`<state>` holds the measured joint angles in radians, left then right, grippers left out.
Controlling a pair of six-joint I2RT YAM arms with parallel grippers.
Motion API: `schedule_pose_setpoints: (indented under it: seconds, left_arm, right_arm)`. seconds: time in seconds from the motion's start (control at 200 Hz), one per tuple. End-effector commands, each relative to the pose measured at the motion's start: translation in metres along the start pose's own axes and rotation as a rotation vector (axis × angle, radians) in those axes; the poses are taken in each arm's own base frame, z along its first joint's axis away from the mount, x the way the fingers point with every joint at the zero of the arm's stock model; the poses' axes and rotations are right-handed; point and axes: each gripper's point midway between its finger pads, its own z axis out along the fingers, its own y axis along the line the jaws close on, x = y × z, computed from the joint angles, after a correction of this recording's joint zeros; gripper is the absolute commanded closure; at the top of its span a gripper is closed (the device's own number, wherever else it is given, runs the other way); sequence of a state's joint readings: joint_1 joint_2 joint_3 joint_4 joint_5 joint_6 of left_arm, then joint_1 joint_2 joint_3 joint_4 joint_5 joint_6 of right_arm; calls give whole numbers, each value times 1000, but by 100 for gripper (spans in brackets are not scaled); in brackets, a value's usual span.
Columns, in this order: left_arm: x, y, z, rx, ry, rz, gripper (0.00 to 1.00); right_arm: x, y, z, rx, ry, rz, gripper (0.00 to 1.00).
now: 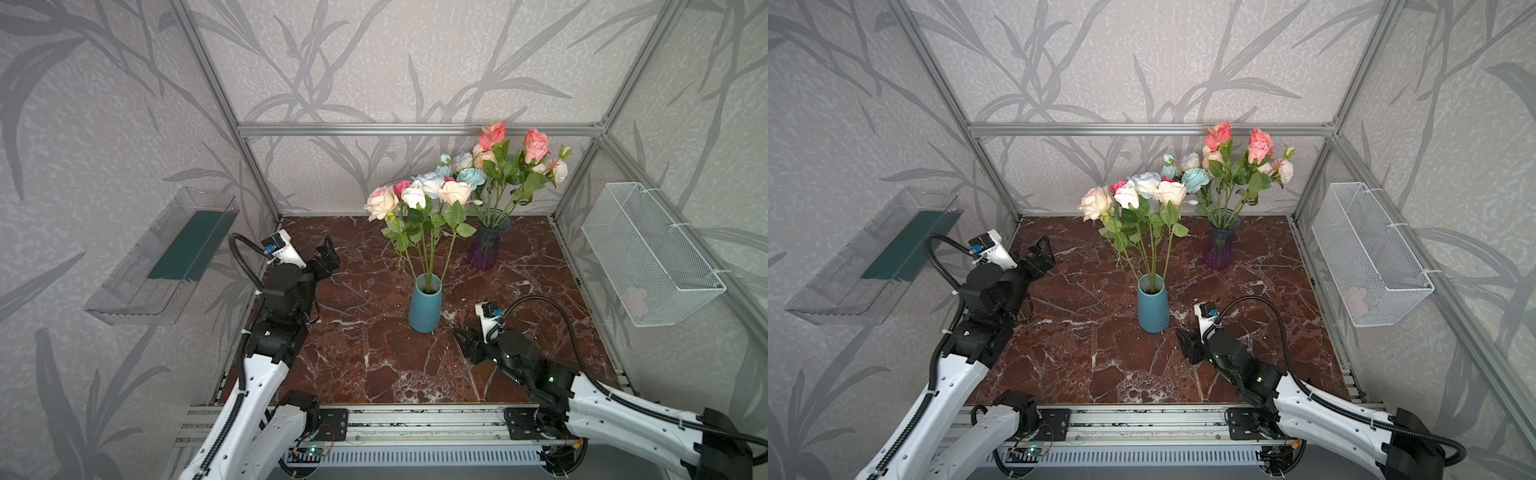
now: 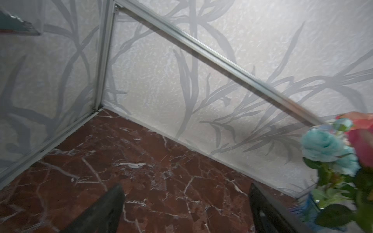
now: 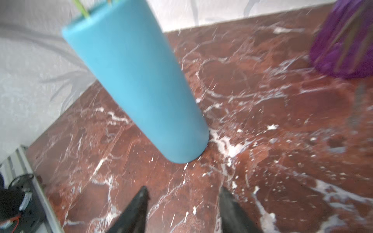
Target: Arrange the flowers into the vase
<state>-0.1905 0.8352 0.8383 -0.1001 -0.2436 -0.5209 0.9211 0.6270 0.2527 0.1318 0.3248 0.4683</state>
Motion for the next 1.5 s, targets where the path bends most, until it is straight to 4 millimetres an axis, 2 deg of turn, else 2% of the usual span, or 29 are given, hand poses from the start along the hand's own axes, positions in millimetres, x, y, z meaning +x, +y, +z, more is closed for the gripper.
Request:
schedule_pose_setpoints:
  seconds: [0.0, 0.015, 0.11, 0.18, 0.28, 0.345, 0.43, 0.485, 0.555, 0.635, 0.81, 0.95, 1.105, 1.145, 1.355, 1.415, 1.495]
  left_arm:
    - [2, 39, -7, -259, 79, 32, 1]
    - [4, 45, -8, -293, 87, 32, 1]
    - [22, 72, -13, -411, 103, 46, 1]
    - [32, 84, -17, -443, 95, 45, 1]
    - [46, 104, -25, -482, 54, 33, 1]
    - [56, 107, -24, -430, 11, 48, 1]
    - [63, 117, -31, -421, -46, 47, 1]
    - [67, 122, -31, -413, -77, 82, 1]
    - [71, 115, -25, -332, -130, 175, 1]
    - [77, 120, -25, -315, -193, 187, 1]
    - [93, 122, -17, -295, -182, 290, 1]
    - [110, 125, -4, -292, -155, 366, 1]
    - [136, 123, 21, -262, -83, 452, 1]
    - [143, 123, 28, -253, -68, 481, 1]
    - [148, 108, 57, -190, -110, 556, 1]
    - [155, 114, 68, -201, -82, 566, 1]
    - [165, 116, 80, -165, -86, 570, 1]
  right_arm:
    - [-41, -31, -21, 175, -176, -62, 8]
    - [-46, -30, -24, 174, -192, -77, 0]
    - [-74, -32, -39, 192, -330, -120, 1]
    - [-84, -32, -45, 224, -359, -233, 1]
    - [-95, -59, -53, 441, -311, -275, 1]
    - [-109, -77, -70, 587, -348, -263, 1]
    - [-117, -63, -74, 479, -431, -317, 1]
    - [-120, -70, -83, 500, -520, -298, 1]
    - [-121, -84, -86, 543, -535, -282, 1]
    - [-120, -98, -78, 555, -486, -268, 1]
    - [-122, -124, -61, 585, -419, -270, 1]
    - [-107, -147, -34, 563, -328, -298, 1]
    - [-88, -171, -2, 561, -255, -349, 1]
    - [-83, -173, 5, 547, -239, -360, 1]
    - [-61, -190, 30, 535, -181, -339, 1]
    - [-54, -192, 36, 517, -156, -335, 1]
    - [-55, -189, 40, 478, -185, -346, 1]
